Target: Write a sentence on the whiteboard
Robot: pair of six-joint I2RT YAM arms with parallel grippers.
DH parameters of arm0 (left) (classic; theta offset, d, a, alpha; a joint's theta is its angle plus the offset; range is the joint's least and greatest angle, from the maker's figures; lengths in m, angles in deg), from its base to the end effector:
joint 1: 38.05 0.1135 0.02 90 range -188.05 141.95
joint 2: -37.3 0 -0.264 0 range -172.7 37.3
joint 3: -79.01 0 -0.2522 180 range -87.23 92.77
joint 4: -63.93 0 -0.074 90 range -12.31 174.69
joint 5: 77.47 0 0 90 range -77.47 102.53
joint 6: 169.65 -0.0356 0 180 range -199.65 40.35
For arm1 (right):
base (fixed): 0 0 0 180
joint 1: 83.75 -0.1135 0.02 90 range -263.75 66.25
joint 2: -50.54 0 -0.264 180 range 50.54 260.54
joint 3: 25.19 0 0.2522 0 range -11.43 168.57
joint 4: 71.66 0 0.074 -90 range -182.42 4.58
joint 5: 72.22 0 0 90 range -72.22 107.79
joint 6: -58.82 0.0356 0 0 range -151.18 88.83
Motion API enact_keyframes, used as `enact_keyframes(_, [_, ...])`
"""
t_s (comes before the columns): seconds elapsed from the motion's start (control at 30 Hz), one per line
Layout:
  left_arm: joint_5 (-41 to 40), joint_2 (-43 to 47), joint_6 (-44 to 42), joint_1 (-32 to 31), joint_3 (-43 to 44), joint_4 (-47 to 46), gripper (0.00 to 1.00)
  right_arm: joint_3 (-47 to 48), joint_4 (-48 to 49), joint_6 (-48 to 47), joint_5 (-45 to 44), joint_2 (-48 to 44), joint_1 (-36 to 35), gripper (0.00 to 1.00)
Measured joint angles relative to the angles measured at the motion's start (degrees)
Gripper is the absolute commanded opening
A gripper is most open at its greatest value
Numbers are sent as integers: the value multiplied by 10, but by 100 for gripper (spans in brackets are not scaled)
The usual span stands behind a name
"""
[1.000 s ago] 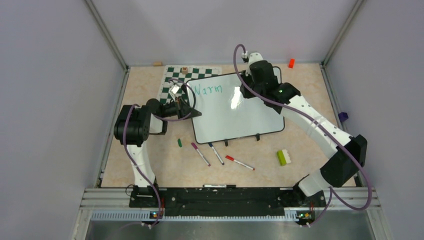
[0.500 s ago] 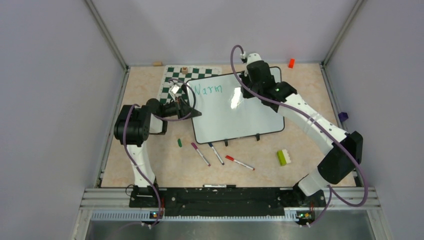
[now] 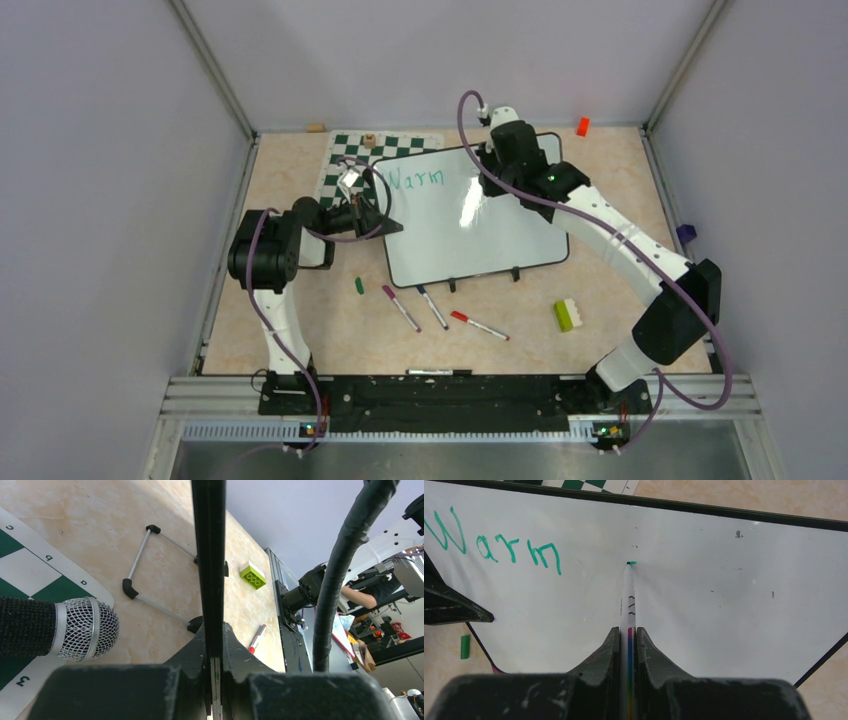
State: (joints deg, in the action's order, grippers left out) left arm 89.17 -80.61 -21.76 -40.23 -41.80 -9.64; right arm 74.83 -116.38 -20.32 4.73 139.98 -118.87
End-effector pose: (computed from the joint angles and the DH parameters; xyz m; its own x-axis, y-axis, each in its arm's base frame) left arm 0.3524 -0.0481 0.1523 -0.6673 -0.1705 -0.7250 0.7211 0.0955 -0.6862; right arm 0.2952 0.1978 0.3628 -0.5276 -0.1467 -0.8367 -0.3138 0.9490 0.0315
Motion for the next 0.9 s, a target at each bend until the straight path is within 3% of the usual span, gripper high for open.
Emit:
enact_keyframes(0.33, [0, 0, -1, 0, 0, -1, 0, 0, -5, -18, 24, 1, 0, 0])
enact_keyframes(0.9, [-2, 0, 5, 0, 0, 3, 0, -10, -33, -19, -12, -4, 0, 0])
